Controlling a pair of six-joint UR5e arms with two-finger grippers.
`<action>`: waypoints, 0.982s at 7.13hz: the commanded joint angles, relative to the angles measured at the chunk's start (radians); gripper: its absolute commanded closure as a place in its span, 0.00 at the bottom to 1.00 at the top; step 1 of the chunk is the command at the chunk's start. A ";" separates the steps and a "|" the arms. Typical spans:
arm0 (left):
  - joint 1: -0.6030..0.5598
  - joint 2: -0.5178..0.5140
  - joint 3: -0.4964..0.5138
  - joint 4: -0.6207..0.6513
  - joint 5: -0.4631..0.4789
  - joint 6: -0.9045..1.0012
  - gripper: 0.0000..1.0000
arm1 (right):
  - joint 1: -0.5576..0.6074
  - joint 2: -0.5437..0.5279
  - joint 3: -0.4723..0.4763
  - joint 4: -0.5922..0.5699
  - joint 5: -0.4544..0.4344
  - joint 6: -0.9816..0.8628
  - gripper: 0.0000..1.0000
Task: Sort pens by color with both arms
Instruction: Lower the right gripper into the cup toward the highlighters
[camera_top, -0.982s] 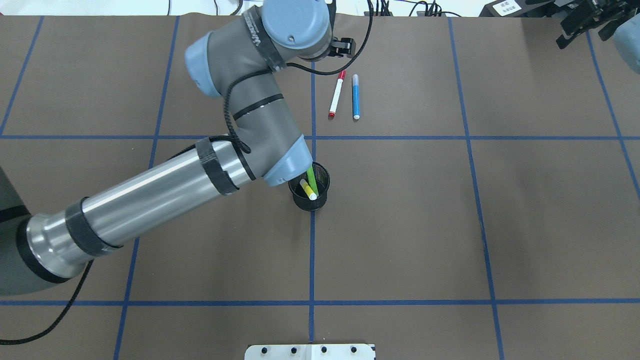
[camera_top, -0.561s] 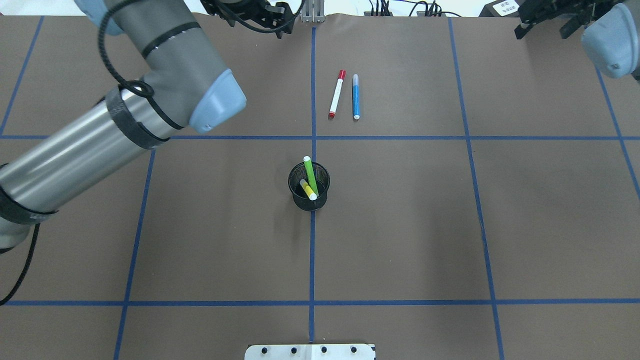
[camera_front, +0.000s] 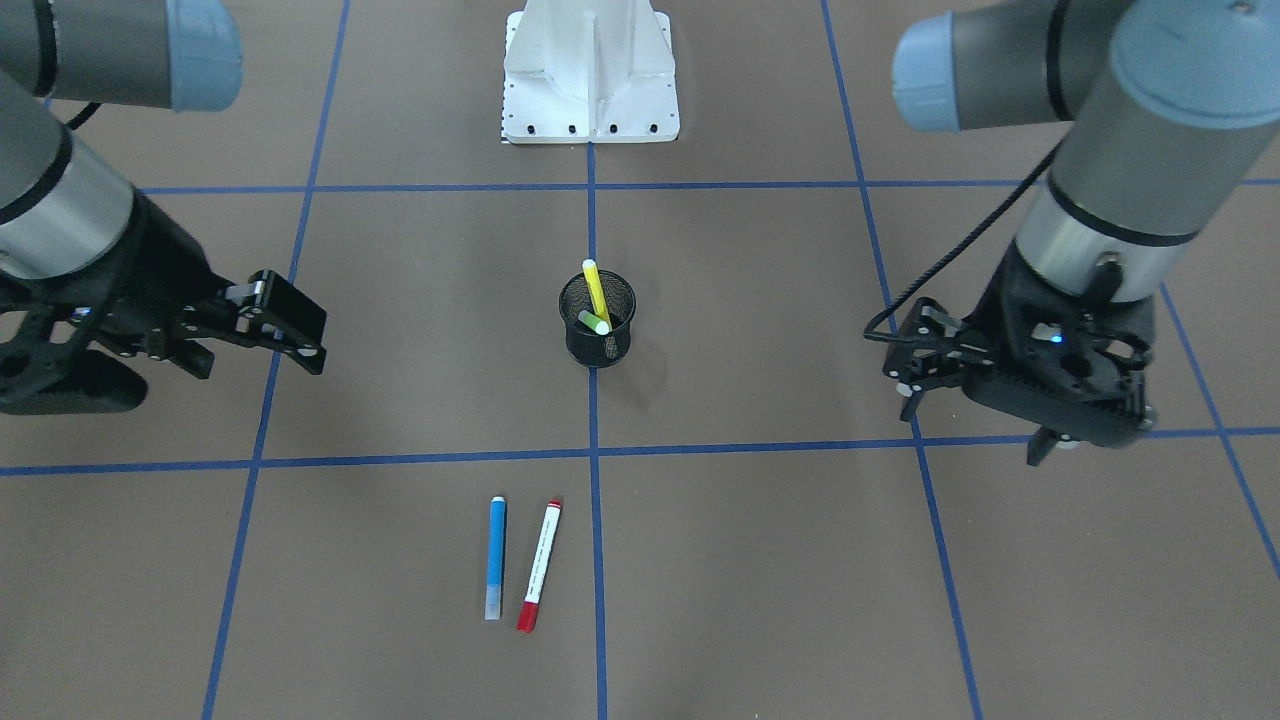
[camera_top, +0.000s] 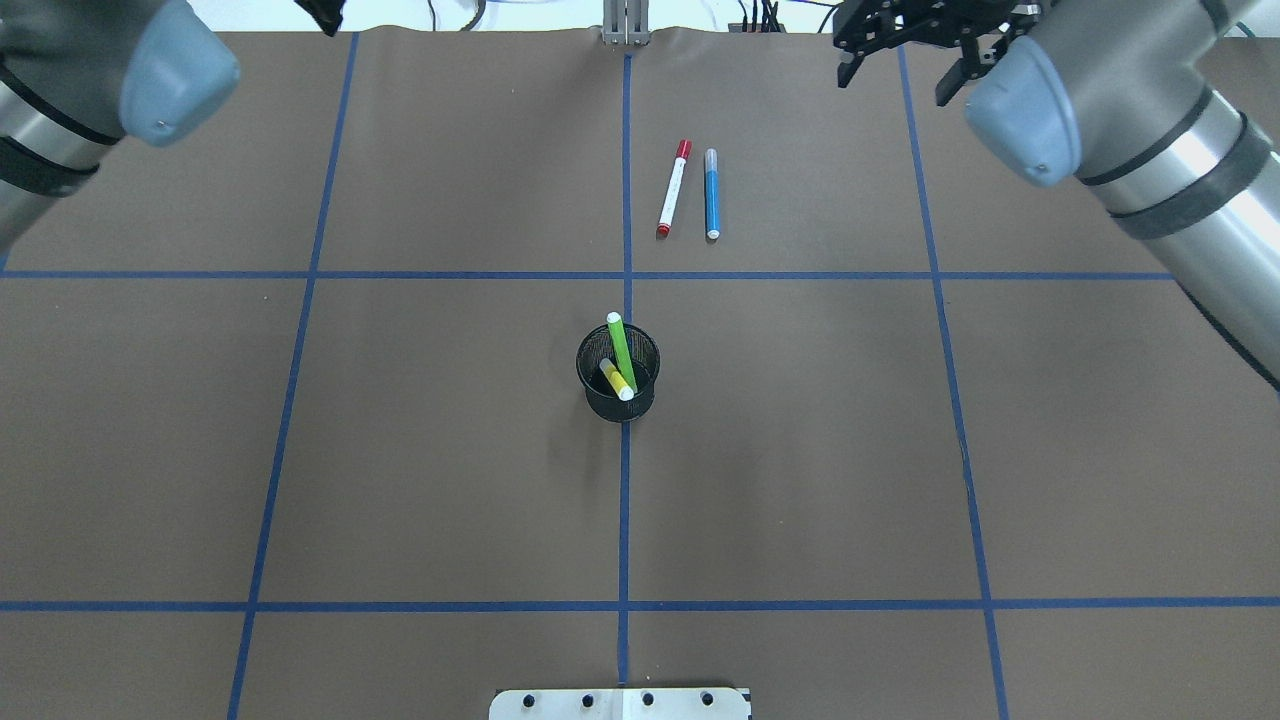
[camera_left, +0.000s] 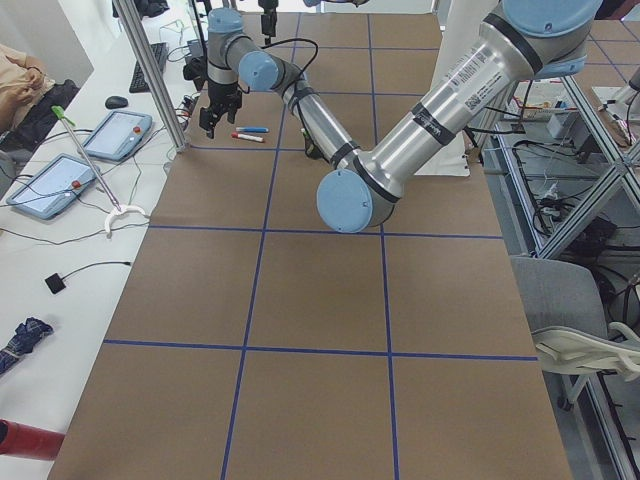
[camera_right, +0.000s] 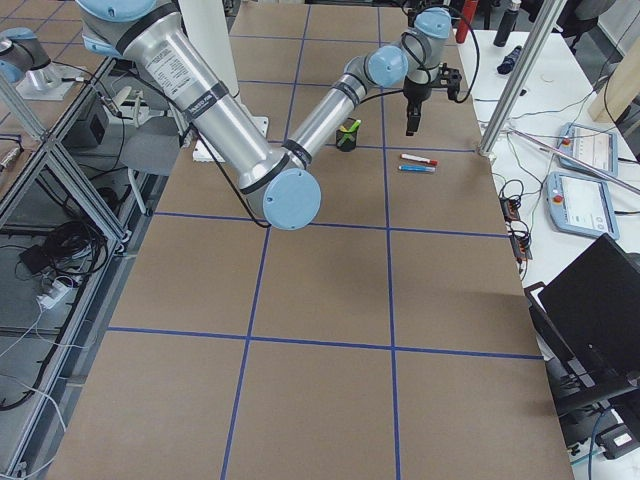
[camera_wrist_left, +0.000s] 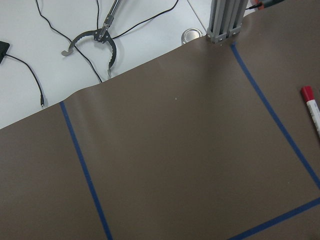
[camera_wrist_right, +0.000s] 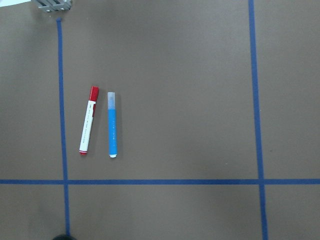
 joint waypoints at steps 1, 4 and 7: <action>-0.060 0.045 -0.006 0.001 -0.055 0.082 0.00 | -0.096 0.177 -0.116 -0.138 -0.035 0.039 0.00; -0.074 0.056 -0.006 0.001 -0.057 0.088 0.00 | -0.193 0.363 -0.395 -0.195 -0.040 0.042 0.00; -0.101 0.056 -0.004 0.001 -0.061 0.132 0.00 | -0.280 0.358 -0.428 -0.241 -0.040 0.030 0.00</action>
